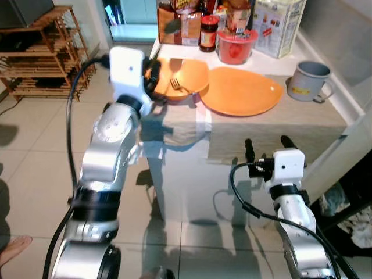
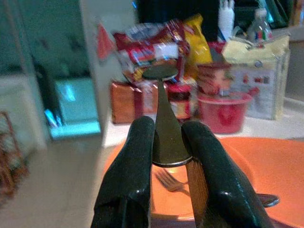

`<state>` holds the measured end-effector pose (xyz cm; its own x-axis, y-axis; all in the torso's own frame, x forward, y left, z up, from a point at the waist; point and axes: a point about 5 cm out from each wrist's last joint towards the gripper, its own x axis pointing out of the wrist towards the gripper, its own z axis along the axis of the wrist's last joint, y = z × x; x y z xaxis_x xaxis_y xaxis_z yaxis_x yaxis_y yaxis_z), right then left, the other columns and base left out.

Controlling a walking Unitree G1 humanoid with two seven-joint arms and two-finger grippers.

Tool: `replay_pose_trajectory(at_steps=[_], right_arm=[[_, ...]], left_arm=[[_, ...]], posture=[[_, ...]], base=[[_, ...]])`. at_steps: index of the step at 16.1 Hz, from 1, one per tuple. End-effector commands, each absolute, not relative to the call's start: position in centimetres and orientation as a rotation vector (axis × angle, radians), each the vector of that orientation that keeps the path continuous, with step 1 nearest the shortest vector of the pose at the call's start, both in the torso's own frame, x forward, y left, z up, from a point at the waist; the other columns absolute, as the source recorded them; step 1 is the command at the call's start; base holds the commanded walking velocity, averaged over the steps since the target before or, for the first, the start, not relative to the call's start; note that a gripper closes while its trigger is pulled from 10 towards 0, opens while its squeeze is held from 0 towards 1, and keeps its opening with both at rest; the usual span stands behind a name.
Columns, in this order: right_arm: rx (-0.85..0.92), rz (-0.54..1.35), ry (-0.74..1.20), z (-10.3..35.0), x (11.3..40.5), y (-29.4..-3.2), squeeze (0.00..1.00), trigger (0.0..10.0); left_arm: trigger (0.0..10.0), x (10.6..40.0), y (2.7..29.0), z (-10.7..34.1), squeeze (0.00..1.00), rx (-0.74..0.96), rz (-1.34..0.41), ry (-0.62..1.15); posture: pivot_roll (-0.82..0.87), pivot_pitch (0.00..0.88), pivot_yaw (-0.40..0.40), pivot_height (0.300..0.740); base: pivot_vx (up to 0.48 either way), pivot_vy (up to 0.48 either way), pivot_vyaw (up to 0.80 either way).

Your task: Setting the table

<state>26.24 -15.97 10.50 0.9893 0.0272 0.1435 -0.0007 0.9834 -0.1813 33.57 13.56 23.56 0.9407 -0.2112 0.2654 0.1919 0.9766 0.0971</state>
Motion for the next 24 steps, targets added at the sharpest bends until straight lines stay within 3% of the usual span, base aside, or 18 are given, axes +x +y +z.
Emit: replay_pose_trajectory(at_steps=[1,4,9,12,18,24], right_arm=[[-0.187,0.001,-0.200,11.6,26.3,-16.1,0.00,10.0],[-0.187,-0.007,-0.228,12.4,26.5,-16.3,0.00,10.0],[-0.175,0.012,-0.241,12.7,26.9,-16.3,0.00,10.0],[-0.057,0.090,-0.277,14.0,26.8,-15.5,0.00,10.0],[-0.053,0.149,-0.281,14.7,26.8,-14.9,0.00,10.0],[-0.061,0.127,-0.214,13.1,26.8,-15.2,0.00,10.0]], left_arm=[[0.0,32.7,14.6,24.0,0.00,0.067,-0.155,-0.351],[0.0,31.5,16.2,22.8,0.00,0.069,-0.086,-0.348],[0.0,30.1,16.3,20.1,0.00,0.013,-0.073,-0.262],[0.0,29.2,17.1,18.1,0.00,-0.014,-0.049,-0.201],[0.0,27.6,15.5,18.9,0.00,0.013,-0.105,-0.256],[0.0,28.9,15.3,19.2,0.00,-0.008,-0.097,-0.238]], posture=[[0.02,0.006,0.045,0.740],[0.02,0.000,0.041,0.740],[0.04,0.000,0.018,0.740],[0.03,0.000,0.017,0.740],[0.05,0.000,0.004,0.740],[0.04,0.000,0.004,0.740]], base=[[0.000,0.000,0.00],[0.000,0.000,0.00],[0.000,0.000,0.00],[0.000,0.000,0.00],[0.000,0.000,0.00],[-0.195,0.000,0.00]])
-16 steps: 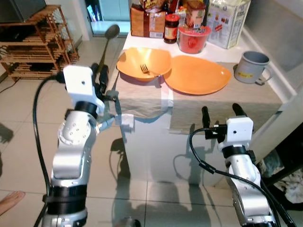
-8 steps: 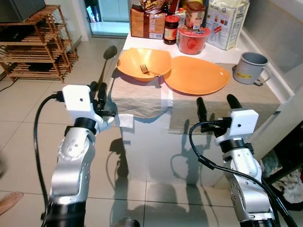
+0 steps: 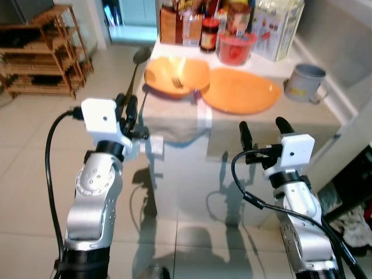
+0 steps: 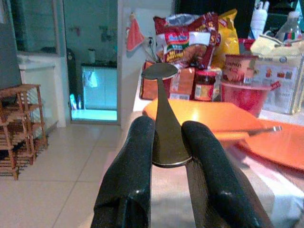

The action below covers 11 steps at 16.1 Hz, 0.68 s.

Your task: Setting the table

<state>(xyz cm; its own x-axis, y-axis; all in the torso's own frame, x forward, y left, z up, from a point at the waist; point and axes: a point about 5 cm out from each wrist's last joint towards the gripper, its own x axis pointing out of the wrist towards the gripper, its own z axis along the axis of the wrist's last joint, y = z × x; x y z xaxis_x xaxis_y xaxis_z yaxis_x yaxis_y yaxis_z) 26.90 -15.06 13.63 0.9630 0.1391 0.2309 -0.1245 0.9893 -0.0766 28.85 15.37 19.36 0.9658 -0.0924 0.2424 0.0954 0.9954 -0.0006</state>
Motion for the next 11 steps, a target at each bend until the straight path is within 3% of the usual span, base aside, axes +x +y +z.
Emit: replay_pose_trajectory(at_steps=[1,5,11], right_arm=[[-0.062,0.126,-0.212,13.1,26.7,-15.2,0.00,10.0],[-0.072,0.125,-0.192,12.6,26.5,-15.3,0.00,10.0],[-0.077,0.103,-0.172,12.0,26.5,-15.7,0.00,10.0]], left_arm=[[0.0,28.9,15.2,19.3,0.00,-0.003,-0.100,-0.241],[0.0,29.6,14.4,19.9,0.00,0.028,-0.144,-0.261],[0.0,30.0,13.3,19.6,0.00,0.036,-0.191,-0.246]], posture=[[0.04,0.001,0.005,0.740],[0.03,0.005,0.006,0.740],[0.03,0.003,0.010,0.740]], base=[[-0.262,0.000,0.00],[0.000,0.000,0.00],[0.000,-0.480,0.00]])
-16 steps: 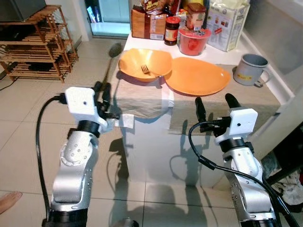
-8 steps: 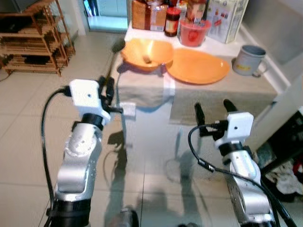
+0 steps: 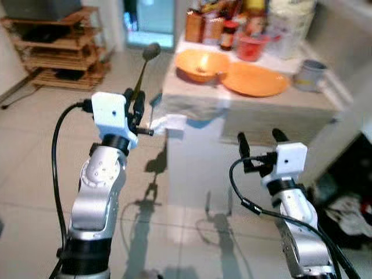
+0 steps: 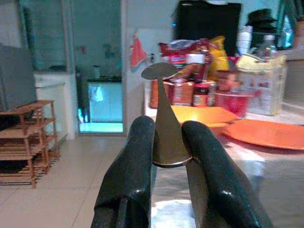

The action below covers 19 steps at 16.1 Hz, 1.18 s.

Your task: Setting the table

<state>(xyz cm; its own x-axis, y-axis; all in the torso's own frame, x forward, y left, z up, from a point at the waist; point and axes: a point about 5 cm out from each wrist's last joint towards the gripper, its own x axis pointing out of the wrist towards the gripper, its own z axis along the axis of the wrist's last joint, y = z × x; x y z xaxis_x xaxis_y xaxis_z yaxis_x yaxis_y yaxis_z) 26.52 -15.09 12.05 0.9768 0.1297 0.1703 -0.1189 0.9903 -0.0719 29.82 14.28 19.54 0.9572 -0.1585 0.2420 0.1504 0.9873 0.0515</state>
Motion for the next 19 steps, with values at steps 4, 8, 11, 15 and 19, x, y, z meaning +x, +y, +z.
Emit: replay_pose_trajectory(at_steps=[4,8,11,15,19], right_arm=[[-0.076,0.088,-0.160,11.7,26.7,-15.8,0.00,10.0],[-0.091,0.087,-0.153,11.6,26.6,-15.9,0.00,10.0],[-0.105,0.069,-0.127,11.1,26.6,-16.1,0.00,10.0],[-0.107,0.061,-0.129,11.1,26.6,-16.1,0.00,10.0],[-0.112,0.056,-0.131,11.1,26.6,-16.2,0.00,10.0]], left_arm=[[0.0,31.2,13.5,18.1,0.00,0.036,-0.175,-0.152],[0.0,31.9,12.9,17.6,0.00,0.032,-0.171,-0.124],[0.0,32.0,12.7,17.1,0.00,0.028,-0.179,-0.110],[0.0,32.1,12.2,17.6,0.00,0.030,-0.197,-0.138],[0.0,32.1,12.0,17.7,0.00,0.021,-0.211,-0.158]], posture=[[0.02,0.000,0.016,0.740],[0.01,0.001,0.016,0.740],[0.01,0.000,0.019,0.740],[0.01,0.000,0.021,0.740],[0.01,0.000,0.023,0.740]], base=[[0.000,-0.480,0.00],[0.000,-0.461,0.34],[0.000,-0.453,0.53],[0.000,-0.450,0.00],[0.000,-0.452,0.00]])
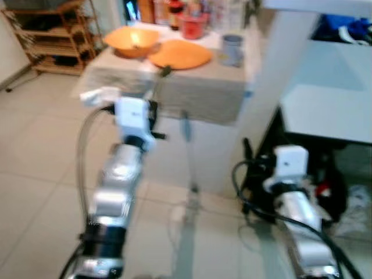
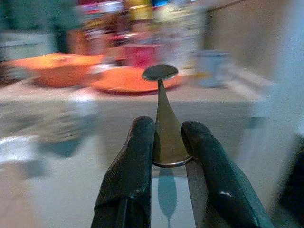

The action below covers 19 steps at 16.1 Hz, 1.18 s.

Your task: Setting the table

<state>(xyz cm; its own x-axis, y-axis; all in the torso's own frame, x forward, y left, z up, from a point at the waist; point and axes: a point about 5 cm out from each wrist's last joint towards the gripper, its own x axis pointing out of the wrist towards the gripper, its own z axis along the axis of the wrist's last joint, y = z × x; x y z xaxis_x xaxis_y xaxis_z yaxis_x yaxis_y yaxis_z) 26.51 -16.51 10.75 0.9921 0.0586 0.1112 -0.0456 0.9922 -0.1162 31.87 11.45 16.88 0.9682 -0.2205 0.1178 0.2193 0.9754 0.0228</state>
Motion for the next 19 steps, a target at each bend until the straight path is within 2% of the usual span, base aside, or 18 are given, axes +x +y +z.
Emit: replay_pose_trajectory(at_steps=[1,5,19], right_arm=[[-0.112,0.051,-0.135,11.12,26.66,-16.22,0.00,10.0],[-0.122,0.047,-0.128,11.07,26.82,-16.17,0.00,10.0],[-0.127,0.038,-0.144,11.22,26.53,-16.32,0.00,10.0]], left_arm=[[0.0,32.11,11.97,17.75,0.00,0.019,-0.215,-0.159],[0.0,32.46,11.91,17.62,0.00,0.034,-0.225,-0.151],[0.0,33.02,11.77,16.99,0.00,0.072,-0.219,-0.125]], posture=[[0.00,0.000,0.022,0.740],[0.00,0.000,0.028,0.740],[-0.01,0.001,0.039,0.740]], base=[[0.000,-0.454,0.00],[0.076,-0.424,-0.59],[0.318,-0.356,0.00]])
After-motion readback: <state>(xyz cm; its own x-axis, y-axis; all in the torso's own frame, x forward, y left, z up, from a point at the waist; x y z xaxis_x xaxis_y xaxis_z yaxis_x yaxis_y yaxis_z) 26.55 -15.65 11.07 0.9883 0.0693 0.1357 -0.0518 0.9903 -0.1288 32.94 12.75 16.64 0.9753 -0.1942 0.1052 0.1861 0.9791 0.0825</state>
